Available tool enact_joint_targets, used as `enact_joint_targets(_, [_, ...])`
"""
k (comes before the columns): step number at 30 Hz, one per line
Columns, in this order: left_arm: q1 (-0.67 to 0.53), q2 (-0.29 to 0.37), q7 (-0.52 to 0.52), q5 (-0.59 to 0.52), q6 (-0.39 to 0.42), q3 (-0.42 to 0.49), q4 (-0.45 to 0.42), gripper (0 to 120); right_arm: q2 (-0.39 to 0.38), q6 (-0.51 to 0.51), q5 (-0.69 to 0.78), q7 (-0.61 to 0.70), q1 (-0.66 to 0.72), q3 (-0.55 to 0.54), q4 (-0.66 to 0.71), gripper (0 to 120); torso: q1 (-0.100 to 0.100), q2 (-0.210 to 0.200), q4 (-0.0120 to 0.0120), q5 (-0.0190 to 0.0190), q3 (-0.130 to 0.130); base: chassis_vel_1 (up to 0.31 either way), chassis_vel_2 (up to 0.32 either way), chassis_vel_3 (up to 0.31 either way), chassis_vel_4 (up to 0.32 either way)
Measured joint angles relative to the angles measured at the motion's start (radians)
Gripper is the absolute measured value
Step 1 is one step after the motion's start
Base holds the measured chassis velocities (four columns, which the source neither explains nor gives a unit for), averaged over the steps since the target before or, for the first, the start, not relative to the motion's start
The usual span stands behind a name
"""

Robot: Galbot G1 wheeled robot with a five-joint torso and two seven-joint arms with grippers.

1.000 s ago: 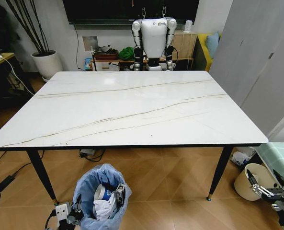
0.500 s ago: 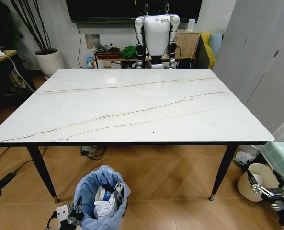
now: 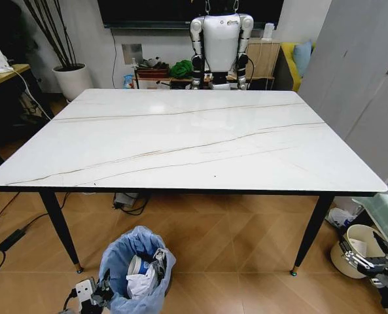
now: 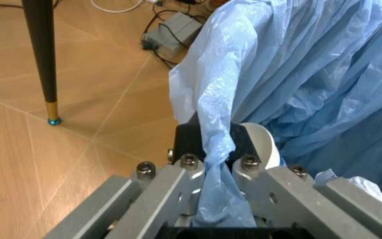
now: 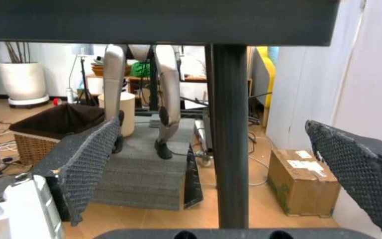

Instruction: Pick up the trash bin and place the trash from the table into it.

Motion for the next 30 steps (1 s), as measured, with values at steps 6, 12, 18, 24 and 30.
enact_joint_targets(6, [-0.011, 0.003, 0.002, 0.004, 0.001, 0.006, 0.013, 0, 0.0, 0.0, 0.0, 0.0, 0.0, 0.0, 0.0, 100, -0.012, -0.026, -0.0001, 0.0, -0.014, 0.0, 0.0, 0.0, 0.0])
enact_joint_targets(12, [-0.017, 0.008, 0.016, 0.018, 0.001, 0.008, 0.02, 0, 0.0, 0.0, 0.0, 0.0, 0.0, 0.0, 0.0, 100, -0.024, -0.054, 0.0, 0.0, -0.03, 0.0, 0.0, 0.0, 0.0])
enact_joint_targets(18, [-0.021, 0.015, 0.029, 0.031, -0.002, 0.009, 0.032, 0, 0.0, 0.0, 0.0, 0.0, 0.0, 0.0, 0.0, 100, -0.036, -0.084, -0.0001, 0.0, -0.047, 0.0, 0.0, 0.0, 0.0])
enact_joint_targets(24, [-0.028, 0.015, 0.029, 0.049, -0.014, 0.02, 0.038, 0, 0.0, 0.0, 0.0, 0.0, 0.0, 0.0, 0.0, 100, -0.045, -0.106, -0.0001, 0.0, -0.061, 0.0, 0.0, 0.0, 0.0])
enact_joint_targets(30, [-0.027, 0.011, 0.023, 0.055, -0.041, 0.027, 0.038, 0, 0.0, 0.0, 0.0, 0.0, 0.0, 0.0, 0.0, 100, -0.049, -0.115, -0.0001, 0.0, -0.066, 0.0, 0.0, 0.0, 0.0])
